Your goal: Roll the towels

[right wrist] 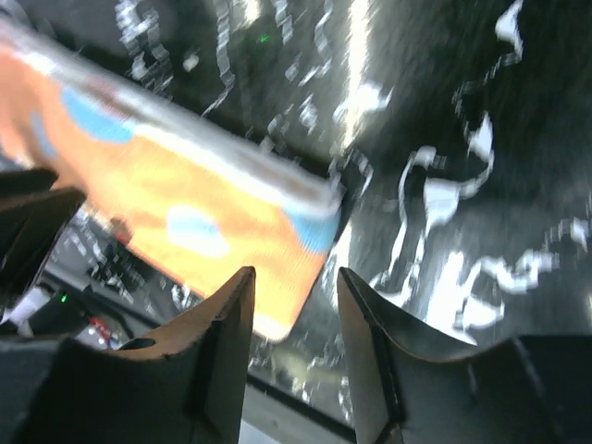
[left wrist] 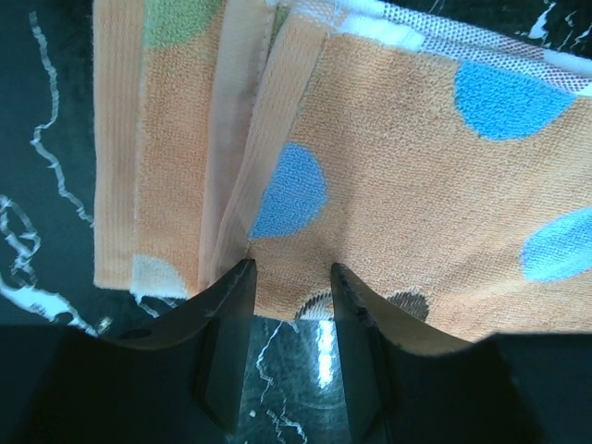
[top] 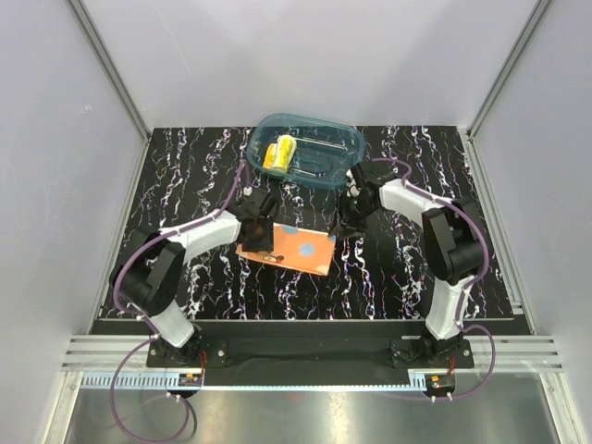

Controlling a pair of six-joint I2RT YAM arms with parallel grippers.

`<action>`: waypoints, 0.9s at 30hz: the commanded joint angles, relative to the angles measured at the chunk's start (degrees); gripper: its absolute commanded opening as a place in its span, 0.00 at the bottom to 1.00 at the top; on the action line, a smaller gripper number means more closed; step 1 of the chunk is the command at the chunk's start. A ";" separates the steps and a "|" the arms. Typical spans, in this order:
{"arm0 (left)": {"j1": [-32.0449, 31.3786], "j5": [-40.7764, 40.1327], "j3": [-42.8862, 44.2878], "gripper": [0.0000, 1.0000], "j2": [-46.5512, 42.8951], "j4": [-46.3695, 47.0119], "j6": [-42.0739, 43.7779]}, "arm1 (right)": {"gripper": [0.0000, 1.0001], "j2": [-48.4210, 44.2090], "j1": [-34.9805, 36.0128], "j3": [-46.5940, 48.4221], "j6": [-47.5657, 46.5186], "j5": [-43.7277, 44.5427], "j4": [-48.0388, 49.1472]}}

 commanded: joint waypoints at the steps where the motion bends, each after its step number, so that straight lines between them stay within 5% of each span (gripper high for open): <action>1: 0.21 -2.57 3.91 0.43 -4.16 -4.69 1.12 | 0.48 -8.20 0.37 2.32 -2.12 0.12 -5.15; 5: 0.13 -1.35 7.16 0.43 -4.87 -5.92 1.12 | 0.43 -12.78 1.86 -1.09 -1.51 -3.13 -5.60; 9: 0.04 0.85 8.22 0.43 -4.87 -4.70 0.50 | 0.13 -14.81 5.72 -6.64 1.12 -9.29 -0.34; 12: 0.04 3.13 8.31 0.43 -4.08 -2.86 0.15 | 0.01 -14.02 7.93 -10.51 2.88 -11.49 4.31; 27: 2.41 7.54 4.97 0.40 6.72 6.11 1.82 | 0.00 -2.77 8.11 -18.60 4.12 -13.16 12.06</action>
